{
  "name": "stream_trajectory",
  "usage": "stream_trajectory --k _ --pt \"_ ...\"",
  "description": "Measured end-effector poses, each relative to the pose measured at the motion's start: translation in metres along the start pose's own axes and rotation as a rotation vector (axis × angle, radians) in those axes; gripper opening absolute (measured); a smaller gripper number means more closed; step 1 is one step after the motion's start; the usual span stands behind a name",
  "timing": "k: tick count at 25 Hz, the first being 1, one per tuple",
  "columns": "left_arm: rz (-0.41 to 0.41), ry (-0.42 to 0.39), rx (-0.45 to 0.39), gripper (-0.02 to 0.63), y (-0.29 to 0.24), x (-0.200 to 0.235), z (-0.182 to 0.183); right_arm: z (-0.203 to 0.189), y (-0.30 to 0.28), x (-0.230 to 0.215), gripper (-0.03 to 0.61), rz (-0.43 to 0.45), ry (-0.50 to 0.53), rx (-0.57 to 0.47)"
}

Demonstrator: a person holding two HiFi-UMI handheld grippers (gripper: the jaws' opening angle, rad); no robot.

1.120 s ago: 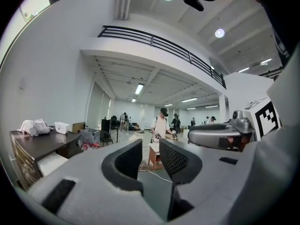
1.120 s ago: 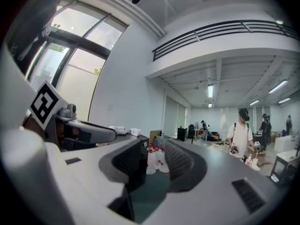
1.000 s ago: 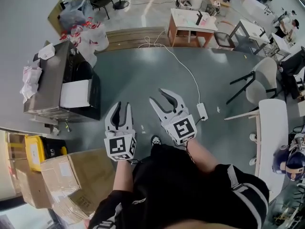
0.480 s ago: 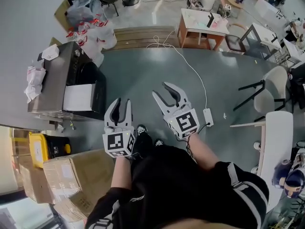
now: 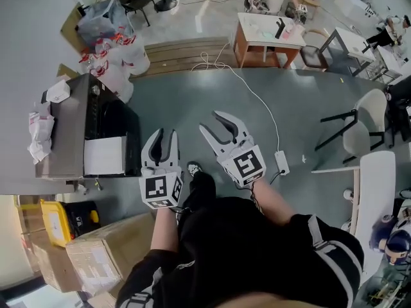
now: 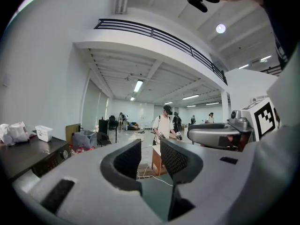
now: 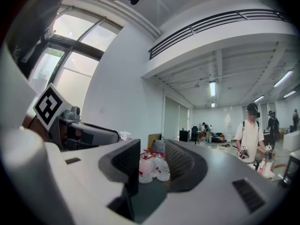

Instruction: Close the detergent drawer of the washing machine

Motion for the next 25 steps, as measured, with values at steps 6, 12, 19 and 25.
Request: stream_trajectory --k 6,12,19,25 --pt "-0.022 0.001 0.02 0.135 -0.057 0.052 0.009 0.002 -0.07 -0.025 0.172 -0.017 -0.013 0.006" --pt "-0.023 0.019 0.027 0.135 -0.107 0.099 0.021 0.01 -0.139 -0.04 0.172 0.021 -0.011 0.02" --pt "0.048 0.049 0.018 0.135 -0.133 0.173 0.018 0.006 -0.23 -0.037 0.173 0.114 0.011 0.014" --pt "0.201 0.083 0.012 0.135 -0.11 0.228 0.012 0.006 -0.29 -0.009 0.173 0.252 0.014 0.027"
Point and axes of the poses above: the fingertips, and each gripper's own axes: y backward along the fingers, x to its left, z out of its top, the point moved 5 cm from there along y, backward along the fingers, and after that the axes turned 1 degree about -z, right-handed, at the moved point
